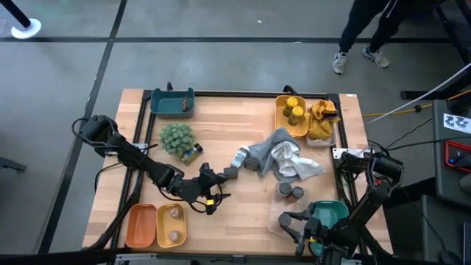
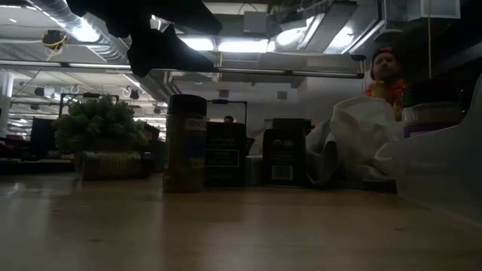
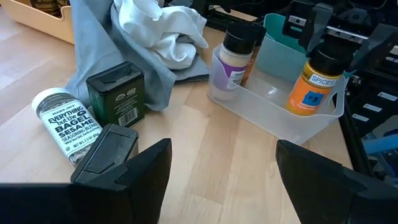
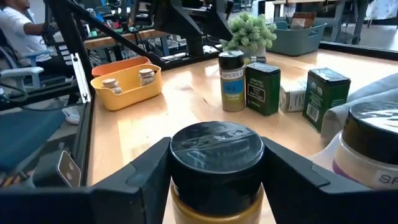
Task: Sort spices by type
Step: Put the black seasoning bottle into the transparent bin
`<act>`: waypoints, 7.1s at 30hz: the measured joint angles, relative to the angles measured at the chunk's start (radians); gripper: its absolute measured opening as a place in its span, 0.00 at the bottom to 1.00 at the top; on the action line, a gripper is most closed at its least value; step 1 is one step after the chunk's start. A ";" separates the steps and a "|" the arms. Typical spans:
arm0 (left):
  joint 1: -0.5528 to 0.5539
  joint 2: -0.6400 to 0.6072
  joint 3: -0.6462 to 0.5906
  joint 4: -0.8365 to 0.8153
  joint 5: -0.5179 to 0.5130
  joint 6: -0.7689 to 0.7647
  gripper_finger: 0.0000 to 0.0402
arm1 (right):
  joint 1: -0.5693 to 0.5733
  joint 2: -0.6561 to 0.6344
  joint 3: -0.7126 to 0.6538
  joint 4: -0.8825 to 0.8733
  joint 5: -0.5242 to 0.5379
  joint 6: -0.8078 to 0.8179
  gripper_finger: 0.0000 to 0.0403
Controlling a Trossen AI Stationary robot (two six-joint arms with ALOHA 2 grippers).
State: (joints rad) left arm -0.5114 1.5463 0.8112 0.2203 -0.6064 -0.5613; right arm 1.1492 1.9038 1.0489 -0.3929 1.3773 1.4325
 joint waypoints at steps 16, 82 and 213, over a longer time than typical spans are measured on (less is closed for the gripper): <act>0.000 0.000 0.000 -0.001 0.000 0.004 0.68 | -0.046 0.044 0.000 0.101 -0.053 -0.082 0.54; 0.077 -0.192 0.000 -0.177 0.001 0.118 0.68 | -0.077 -0.266 0.000 -0.049 -0.291 -0.265 0.70; 0.007 0.090 -0.149 0.467 0.098 0.324 0.37 | -0.714 0.009 0.066 1.041 -0.816 -1.279 0.50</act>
State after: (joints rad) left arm -0.5041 1.6360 0.6625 0.6871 -0.5085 -0.2378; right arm 0.4357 1.9128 1.1149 0.6484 0.5615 0.1530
